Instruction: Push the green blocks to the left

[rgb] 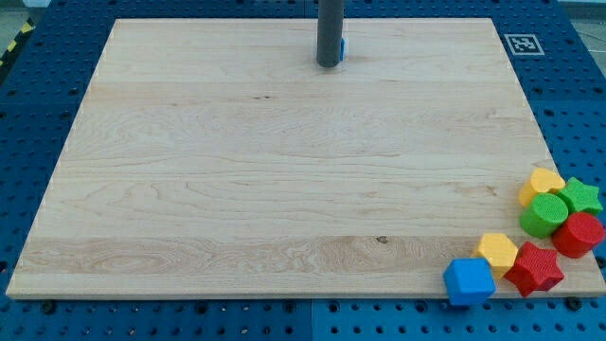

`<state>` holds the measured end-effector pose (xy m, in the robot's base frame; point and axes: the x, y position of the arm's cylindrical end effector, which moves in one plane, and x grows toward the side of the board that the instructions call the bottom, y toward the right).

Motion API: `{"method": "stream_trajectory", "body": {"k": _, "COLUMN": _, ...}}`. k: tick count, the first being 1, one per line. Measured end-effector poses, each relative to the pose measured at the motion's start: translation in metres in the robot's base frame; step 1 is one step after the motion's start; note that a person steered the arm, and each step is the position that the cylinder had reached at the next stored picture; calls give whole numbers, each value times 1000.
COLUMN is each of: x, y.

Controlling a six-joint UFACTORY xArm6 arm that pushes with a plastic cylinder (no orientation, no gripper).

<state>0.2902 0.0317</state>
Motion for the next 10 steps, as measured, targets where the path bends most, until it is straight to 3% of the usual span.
{"method": "stream_trajectory", "body": {"k": 3, "x": 1, "y": 33}}
{"method": "stream_trajectory", "body": {"k": 6, "x": 11, "y": 103}}
{"method": "stream_trajectory", "body": {"k": 8, "x": 43, "y": 218}}
{"method": "stream_trajectory", "body": {"k": 10, "x": 132, "y": 313}}
